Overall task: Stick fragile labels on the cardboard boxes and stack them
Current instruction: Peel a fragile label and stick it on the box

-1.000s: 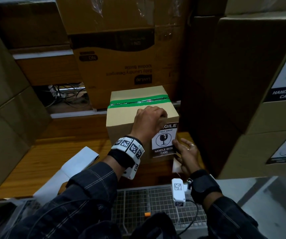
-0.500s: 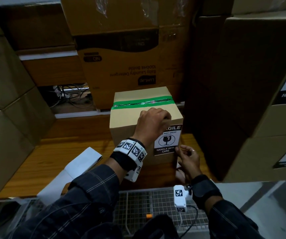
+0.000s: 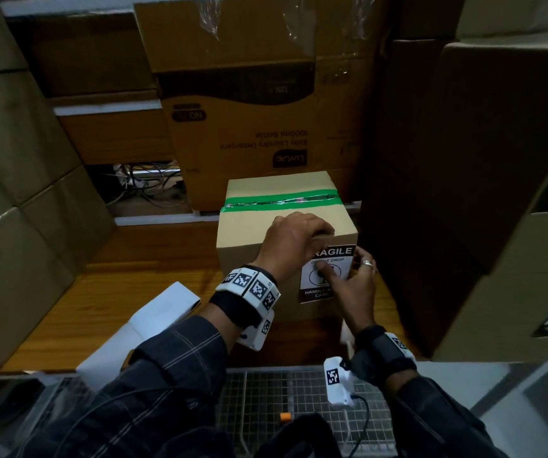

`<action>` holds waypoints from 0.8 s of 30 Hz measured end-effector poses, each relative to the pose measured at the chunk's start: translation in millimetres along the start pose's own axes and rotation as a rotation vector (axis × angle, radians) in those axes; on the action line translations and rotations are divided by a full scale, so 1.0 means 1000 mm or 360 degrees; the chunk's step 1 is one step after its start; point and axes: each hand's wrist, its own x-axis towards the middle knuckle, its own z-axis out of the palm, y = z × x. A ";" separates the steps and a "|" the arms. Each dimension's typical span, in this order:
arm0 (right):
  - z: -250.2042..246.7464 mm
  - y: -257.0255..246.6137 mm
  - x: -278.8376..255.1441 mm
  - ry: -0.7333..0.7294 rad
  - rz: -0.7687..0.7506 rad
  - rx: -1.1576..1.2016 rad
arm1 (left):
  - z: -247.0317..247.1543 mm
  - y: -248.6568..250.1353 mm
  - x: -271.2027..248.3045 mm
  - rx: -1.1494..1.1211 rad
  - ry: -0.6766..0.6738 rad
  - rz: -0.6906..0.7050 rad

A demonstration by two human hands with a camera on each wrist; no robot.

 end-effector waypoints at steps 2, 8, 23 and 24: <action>0.004 0.007 0.000 -0.0005 0.0052 -0.0003 | -0.001 -0.001 -0.001 -0.0032 0.0004 0.0009; 0.002 0.037 -0.017 -0.0140 0.0085 -0.0231 | -0.007 -0.009 -0.005 -0.0161 0.0017 0.0036; -0.037 0.010 0.008 -0.0254 -0.0015 -0.0088 | 0.001 -0.053 -0.130 -0.0564 0.0916 -0.0997; -0.035 0.004 0.011 -0.0259 -0.0037 -0.0094 | 0.009 -0.056 -0.137 -0.0661 0.0824 -0.1086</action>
